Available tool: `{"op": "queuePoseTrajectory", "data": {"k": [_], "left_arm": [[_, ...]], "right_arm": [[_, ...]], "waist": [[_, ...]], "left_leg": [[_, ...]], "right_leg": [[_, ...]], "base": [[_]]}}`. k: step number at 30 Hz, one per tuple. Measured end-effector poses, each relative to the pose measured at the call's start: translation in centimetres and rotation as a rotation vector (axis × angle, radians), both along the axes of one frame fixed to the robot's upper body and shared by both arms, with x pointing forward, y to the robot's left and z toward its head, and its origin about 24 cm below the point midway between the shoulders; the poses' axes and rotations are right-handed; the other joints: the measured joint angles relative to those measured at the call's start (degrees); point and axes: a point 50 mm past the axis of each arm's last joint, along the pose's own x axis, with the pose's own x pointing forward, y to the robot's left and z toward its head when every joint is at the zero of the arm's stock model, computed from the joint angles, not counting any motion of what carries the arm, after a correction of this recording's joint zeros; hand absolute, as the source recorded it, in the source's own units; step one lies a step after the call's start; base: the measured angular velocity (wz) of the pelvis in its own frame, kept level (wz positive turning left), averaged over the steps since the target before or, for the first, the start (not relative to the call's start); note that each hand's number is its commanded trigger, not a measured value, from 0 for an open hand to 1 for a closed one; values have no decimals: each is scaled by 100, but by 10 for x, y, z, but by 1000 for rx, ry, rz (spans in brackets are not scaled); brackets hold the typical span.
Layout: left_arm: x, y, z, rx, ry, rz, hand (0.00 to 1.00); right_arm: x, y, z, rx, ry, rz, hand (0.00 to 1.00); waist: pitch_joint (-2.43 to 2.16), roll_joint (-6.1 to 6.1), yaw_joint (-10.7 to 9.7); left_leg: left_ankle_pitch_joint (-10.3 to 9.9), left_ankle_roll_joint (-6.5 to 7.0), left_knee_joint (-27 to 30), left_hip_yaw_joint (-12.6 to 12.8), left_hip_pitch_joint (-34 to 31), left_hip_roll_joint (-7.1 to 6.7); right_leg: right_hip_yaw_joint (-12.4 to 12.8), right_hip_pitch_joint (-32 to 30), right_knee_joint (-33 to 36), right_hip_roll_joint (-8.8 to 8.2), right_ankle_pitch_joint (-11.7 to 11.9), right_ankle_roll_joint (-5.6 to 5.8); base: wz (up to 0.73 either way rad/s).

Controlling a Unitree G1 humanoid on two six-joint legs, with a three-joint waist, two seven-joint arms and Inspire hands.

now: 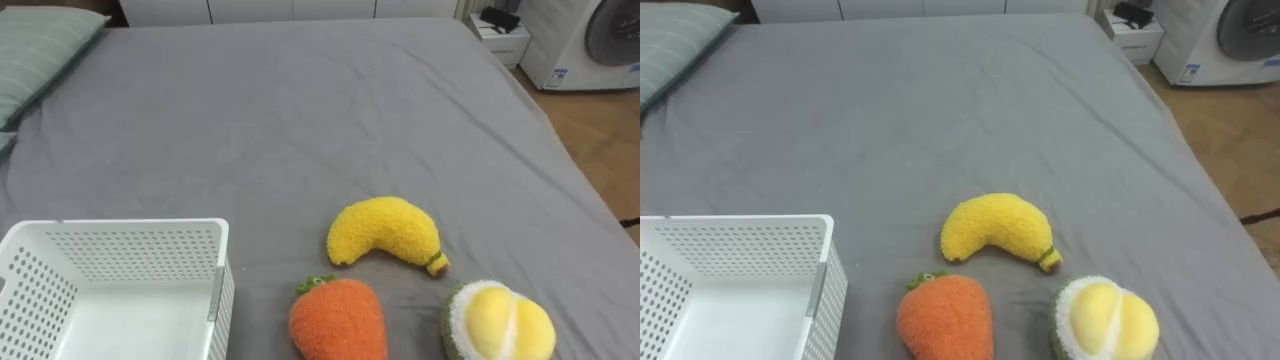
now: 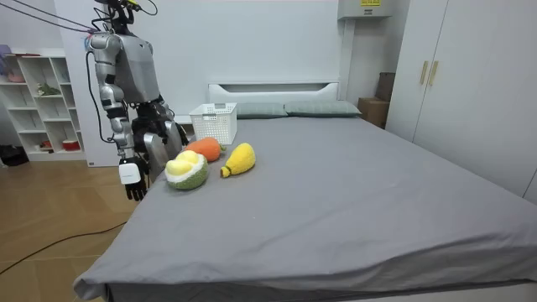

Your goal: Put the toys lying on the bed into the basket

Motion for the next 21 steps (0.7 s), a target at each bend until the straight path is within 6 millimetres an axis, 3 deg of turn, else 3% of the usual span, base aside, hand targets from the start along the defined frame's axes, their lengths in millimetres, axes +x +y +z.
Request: {"op": "queuePoseTrajectory", "data": {"k": [7, 21], "left_arm": [[-1, 0, 0, 0, 2, -9, 0], [-8, 2, 0, -29, 47, 27, 0]], "right_arm": [[-7, 1, 0, 16, 24, -31, 0], [-24, 3, -1, 28, 127, -106, 0]], "waist": [[-5, -15, 9], [-24, -53, 121]], "left_leg": [[0, 1, 46, -73, -4, -5], [-1, 4, 67, -104, -15, -11]], "right_leg": [[-47, 79, -90, -10, 4, 44], [-95, 100, -90, -19, 17, 24]], "base": [[4], [1]]}}
